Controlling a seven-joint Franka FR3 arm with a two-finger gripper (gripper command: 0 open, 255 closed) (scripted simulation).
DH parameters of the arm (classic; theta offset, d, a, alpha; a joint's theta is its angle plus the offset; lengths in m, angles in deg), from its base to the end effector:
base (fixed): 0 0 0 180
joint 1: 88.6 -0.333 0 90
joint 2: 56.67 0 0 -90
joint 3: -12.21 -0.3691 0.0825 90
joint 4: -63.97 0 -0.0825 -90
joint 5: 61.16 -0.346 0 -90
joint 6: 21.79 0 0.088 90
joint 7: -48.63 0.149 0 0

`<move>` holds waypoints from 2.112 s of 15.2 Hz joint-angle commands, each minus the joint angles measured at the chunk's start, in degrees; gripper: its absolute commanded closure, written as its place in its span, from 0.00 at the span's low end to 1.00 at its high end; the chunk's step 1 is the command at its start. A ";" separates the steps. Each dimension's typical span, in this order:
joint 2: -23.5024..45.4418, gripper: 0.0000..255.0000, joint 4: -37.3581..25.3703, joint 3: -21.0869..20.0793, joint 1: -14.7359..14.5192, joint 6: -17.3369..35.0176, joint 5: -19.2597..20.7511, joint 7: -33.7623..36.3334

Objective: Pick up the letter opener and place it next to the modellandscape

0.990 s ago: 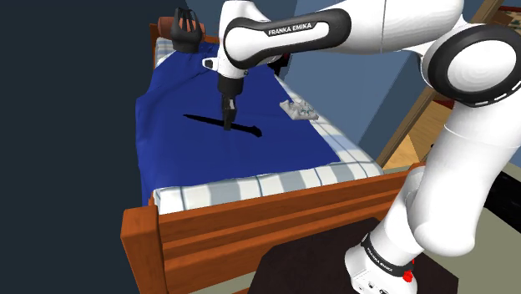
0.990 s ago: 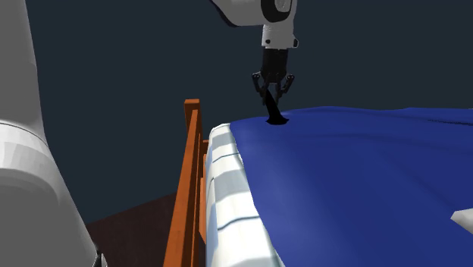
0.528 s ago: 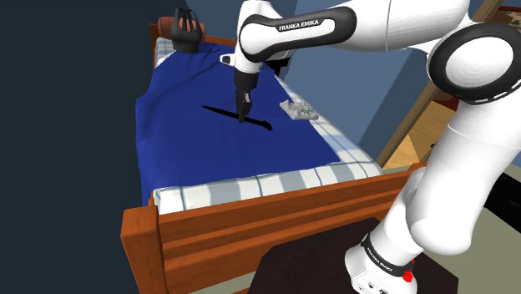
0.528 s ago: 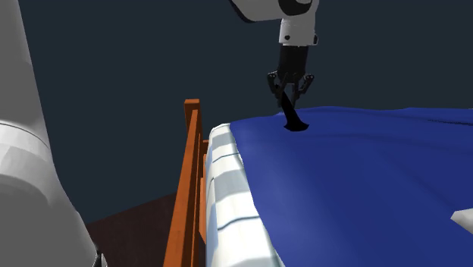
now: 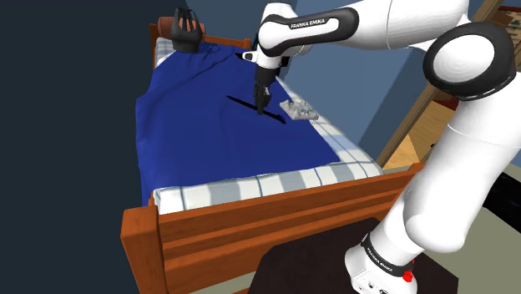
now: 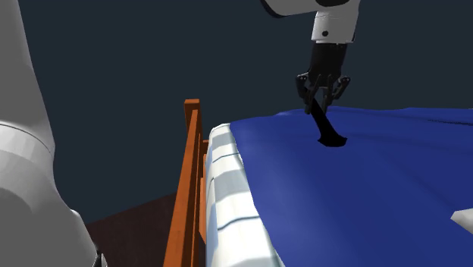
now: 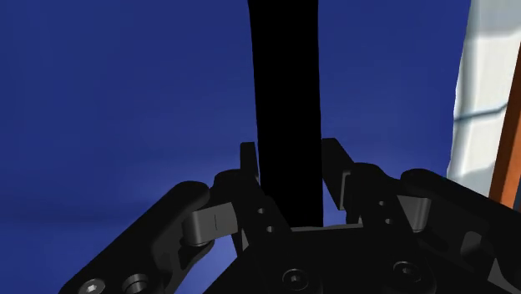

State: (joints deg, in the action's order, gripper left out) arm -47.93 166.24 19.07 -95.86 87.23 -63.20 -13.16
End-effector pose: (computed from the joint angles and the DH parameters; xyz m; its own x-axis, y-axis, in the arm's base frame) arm 0.5728 0.0116 0.4869 0.4763 0.8793 -0.0026 0.8787 -0.4760 -0.0368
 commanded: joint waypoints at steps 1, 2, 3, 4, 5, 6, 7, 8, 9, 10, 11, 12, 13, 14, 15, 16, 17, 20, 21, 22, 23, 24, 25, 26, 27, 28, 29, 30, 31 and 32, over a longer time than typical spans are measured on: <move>1.21 1.00 -1.18 1.16 1.64 -0.04 -0.25 -2.92; 1.63 1.00 -1.74 1.66 2.43 -0.21 -0.35 -4.22; 2.10 1.00 -2.37 2.17 3.20 -0.41 -0.48 -5.52; 2.62 1.00 -3.07 2.67 3.98 -0.62 -0.62 -6.82; 3.20 1.00 -3.85 3.16 4.77 -0.86 -0.77 -8.12; 3.84 1.00 -4.70 3.64 5.57 -1.12 -0.94 -9.41; 4.53 1.00 -5.63 4.11 6.38 -1.40 -1.13 -10.70; 5.27 1.00 -6.63 4.55 7.20 -1.71 -1.33 -11.98; 5.80 1.00 -7.36 4.83 7.78 -1.94 -1.48 -12.83; 5.93 1.00 -6.76 4.81 7.78 -1.21 -1.51 -12.86; 6.07 1.00 -6.18 4.80 7.78 -0.50 -1.56 -12.89; 6.23 1.00 -5.62 4.78 7.78 0.22 -1.60 -12.93; 6.39 1.00 -5.07 4.77 7.78 0.93 -1.65 -12.97; 6.57 1.00 -4.54 4.75 7.78 1.64 -1.70 -13.00; 6.76 1.00 -4.02 4.73 7.78 2.34 -1.75 -13.04; 6.96 1.00 -3.51 4.72 7.79 3.04 -1.81 -13.09; 7.18 1.00 -3.02 4.70 7.79 3.74 -1.87 -13.13; 7.88 1.00 -1.64 4.63 7.82 5.81 -2.06 -13.27; 8.13 1.00 -1.21 4.61 7.83 6.49 -2.13 -13.32; 8.40 1.00 -0.79 4.58 7.84 7.17 -2.21 -13.37; 8.68 1.00 -0.39 4.56 7.85 7.84 -2.28 -13.43; 8.97 1.00 0.00 4.53 7.87 8.52 -2.36 -13.48; 9.26 1.00 0.38 4.50 7.88 9.19 -2.44 -13.54; 9.57 1.00 0.75 4.47 7.90 9.85 -2.53 -13.60; 9.89 1.00 1.10 4.44 7.92 10.51 -2.62 -13.66; 10.22 1.00 1.43 4.41 7.94 11.17 -2.71 -13.72; 10.75 1.00 1.94 4.35 7.98 12.20 -2.85 -13.82; 10.75 1.00 1.95 4.35 7.98 12.20 -2.85 -13.82; 10.75 1.00 1.94 4.35 7.98 12.20 -2.85 -13.82; 10.75 1.00 1.94 4.35 7.98 12.20 -2.85 -13.82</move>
State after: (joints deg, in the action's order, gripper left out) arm -37.27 168.15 23.43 -87.89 99.28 -66.04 -26.98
